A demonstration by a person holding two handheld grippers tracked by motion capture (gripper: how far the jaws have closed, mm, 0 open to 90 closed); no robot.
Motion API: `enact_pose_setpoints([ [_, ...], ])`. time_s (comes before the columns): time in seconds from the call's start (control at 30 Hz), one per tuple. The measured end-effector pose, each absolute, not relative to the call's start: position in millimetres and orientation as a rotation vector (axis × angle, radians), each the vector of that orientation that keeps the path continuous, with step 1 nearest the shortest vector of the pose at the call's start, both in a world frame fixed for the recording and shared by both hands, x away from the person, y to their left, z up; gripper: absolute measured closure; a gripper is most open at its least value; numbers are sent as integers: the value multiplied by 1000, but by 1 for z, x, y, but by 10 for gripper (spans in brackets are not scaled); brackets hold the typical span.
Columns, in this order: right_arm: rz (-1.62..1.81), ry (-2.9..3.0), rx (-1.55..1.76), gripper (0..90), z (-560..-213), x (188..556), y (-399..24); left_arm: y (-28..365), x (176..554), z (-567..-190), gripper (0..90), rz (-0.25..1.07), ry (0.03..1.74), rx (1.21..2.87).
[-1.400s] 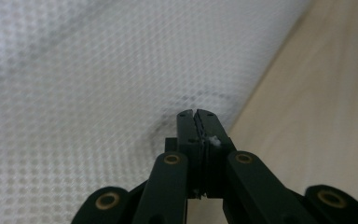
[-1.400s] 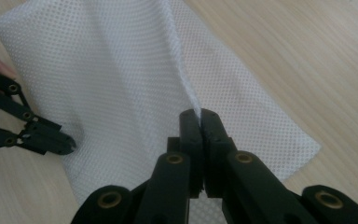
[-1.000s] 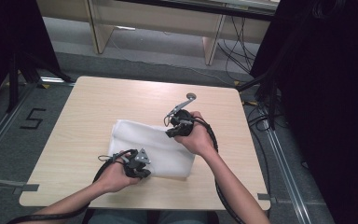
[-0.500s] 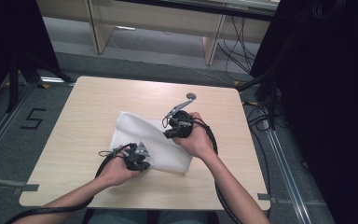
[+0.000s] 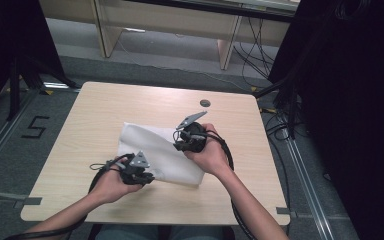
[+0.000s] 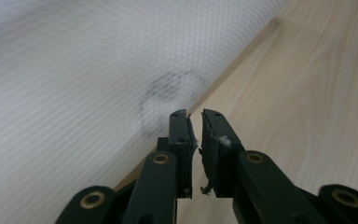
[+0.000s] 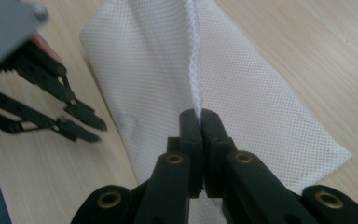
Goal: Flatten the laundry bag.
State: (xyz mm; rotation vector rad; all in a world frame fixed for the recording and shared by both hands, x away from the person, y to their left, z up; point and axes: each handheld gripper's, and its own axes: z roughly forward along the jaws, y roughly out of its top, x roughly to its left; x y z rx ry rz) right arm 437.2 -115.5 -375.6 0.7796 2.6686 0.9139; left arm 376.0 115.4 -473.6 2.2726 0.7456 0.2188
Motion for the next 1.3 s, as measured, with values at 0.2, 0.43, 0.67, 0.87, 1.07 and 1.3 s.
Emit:
enact_pose_setpoints([
  [0.2, 915, 2673, 776, 900, -371, 425, -114, 165, 361, -466, 787, 315, 831, 2223],
  [0.43, 931, 2674, 737, 900, -371, 415, -111, 198, 356, -469, 761, 379, 911, 2217],
  [0.67, 943, 2697, 702, 900, -372, 406, -109, 222, 366, -467, 737, 466, 977, 2249],
  [0.87, 950, 2706, 664, 900, -373, 400, -110, 232, 374, -472, 714, 470, 1048, 2212],
  [1.07, 943, 2732, 677, 900, -374, 390, -109, 239, 378, -474, 694, 480, 1078, 2177],
  [1.3, 940, 2766, 644, 899, -377, 380, -108, 239, 379, -474, 689, 468, 1091, 2164],
])
